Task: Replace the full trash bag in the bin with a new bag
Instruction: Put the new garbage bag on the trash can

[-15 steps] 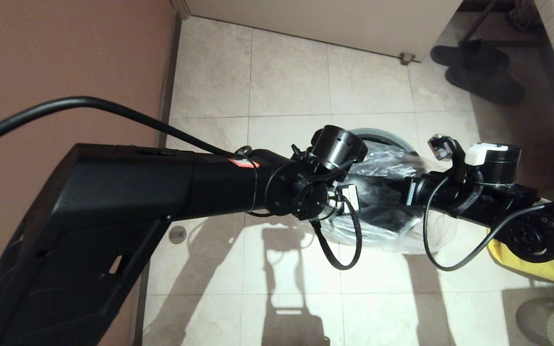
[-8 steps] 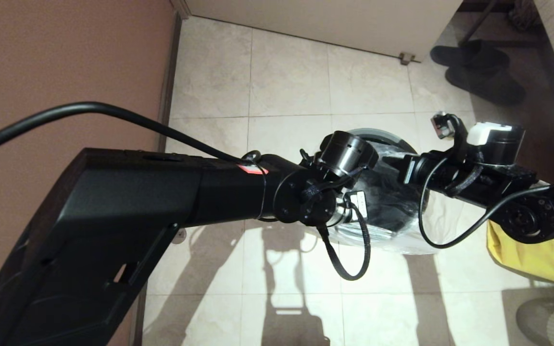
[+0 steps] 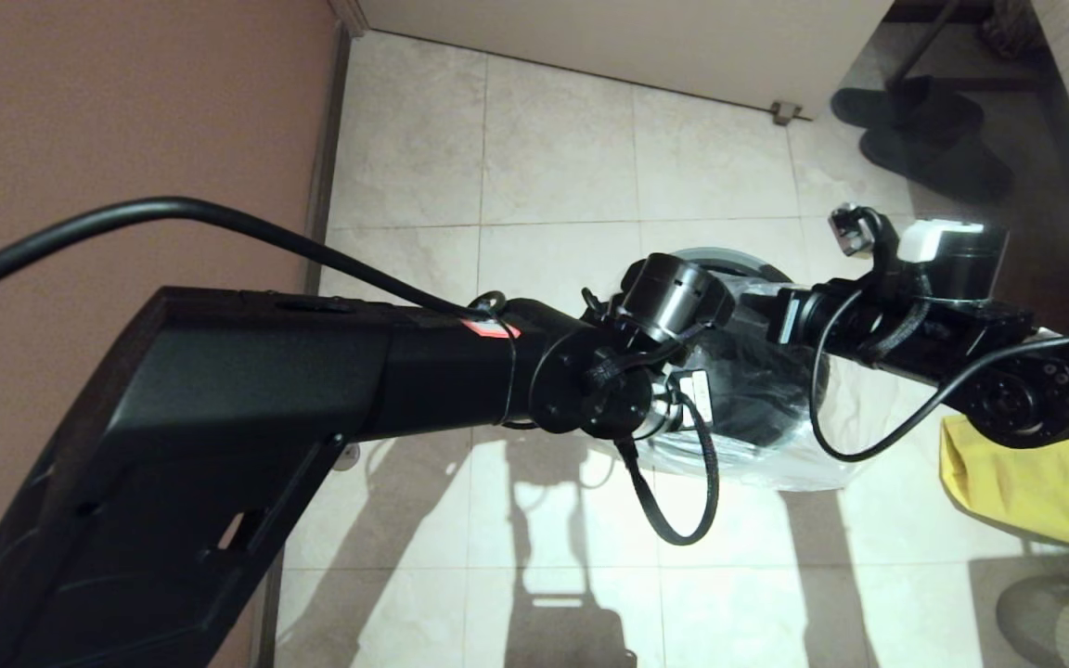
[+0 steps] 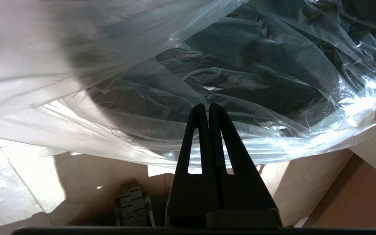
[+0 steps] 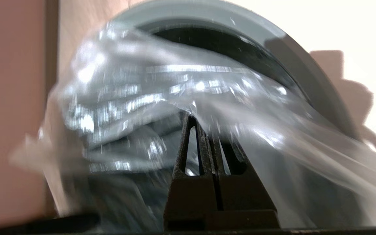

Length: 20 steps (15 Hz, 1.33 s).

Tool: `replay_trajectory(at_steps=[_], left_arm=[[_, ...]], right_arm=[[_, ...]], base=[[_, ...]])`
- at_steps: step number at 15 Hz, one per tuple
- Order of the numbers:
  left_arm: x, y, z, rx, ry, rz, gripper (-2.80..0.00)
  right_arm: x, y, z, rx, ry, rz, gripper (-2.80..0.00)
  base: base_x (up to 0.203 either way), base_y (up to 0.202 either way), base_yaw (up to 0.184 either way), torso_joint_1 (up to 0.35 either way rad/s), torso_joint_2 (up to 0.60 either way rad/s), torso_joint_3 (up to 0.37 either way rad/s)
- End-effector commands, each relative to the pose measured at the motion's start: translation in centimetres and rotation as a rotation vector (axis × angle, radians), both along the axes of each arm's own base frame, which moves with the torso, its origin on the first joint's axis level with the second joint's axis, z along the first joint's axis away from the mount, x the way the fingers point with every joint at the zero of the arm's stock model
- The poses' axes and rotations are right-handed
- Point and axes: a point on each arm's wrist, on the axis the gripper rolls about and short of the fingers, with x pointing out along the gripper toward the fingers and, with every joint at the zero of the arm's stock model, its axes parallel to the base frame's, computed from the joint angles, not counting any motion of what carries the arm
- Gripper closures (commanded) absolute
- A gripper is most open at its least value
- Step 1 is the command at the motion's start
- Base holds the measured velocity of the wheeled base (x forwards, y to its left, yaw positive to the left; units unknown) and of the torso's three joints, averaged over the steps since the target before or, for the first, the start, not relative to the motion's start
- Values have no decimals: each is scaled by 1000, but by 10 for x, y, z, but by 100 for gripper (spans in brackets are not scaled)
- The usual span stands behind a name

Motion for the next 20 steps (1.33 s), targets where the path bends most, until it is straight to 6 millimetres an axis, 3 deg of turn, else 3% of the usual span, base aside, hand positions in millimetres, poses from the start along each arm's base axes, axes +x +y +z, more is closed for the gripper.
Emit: replay_trajectory(at_steps=[1,3,8,14,20], left_arm=[[0,0,0,0,2,3,0],[0,0,0,-1,0,3,0],[0,-1,2,-5,-5,0,0],[0,-1,0,-7,0,0,0],[1,-3,-6,3,11,-1,0]], right_arm=[[-19,-4,13,-60,-52,9,0],[-21,-4,3,-162,-67,18,0],[-22,1,-9,-215,-49,29,0],[-6,7,-37,-330,-41,9,0],[-3,12,-21,-227,-179,-24,0]], base=[[0,0,0,0,0,0],[0,0,0,0,0,0],[0,0,0,0,0,0],[0,0,0,0,0,0],[0,0,0,0,0,0]])
